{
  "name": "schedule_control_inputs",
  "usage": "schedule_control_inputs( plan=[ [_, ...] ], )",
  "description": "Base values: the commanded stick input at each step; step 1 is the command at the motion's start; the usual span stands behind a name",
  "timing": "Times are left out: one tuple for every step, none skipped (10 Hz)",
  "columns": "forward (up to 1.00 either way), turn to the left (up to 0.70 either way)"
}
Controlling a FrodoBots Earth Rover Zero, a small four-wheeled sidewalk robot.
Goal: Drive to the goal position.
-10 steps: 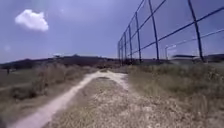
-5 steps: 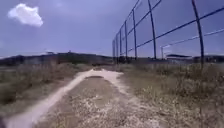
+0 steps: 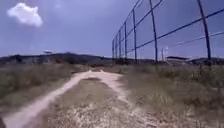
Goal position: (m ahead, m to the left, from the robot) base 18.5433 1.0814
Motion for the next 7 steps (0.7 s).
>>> schedule_control_inputs(
  plan=[
    [0.70, 0.00],
    [0.70, 0.00],
    [0.70, 0.00],
    [0.70, 0.00],
    [0.70, 0.00],
    [0.70, 0.00],
    [0.70, 0.00]
  ],
)
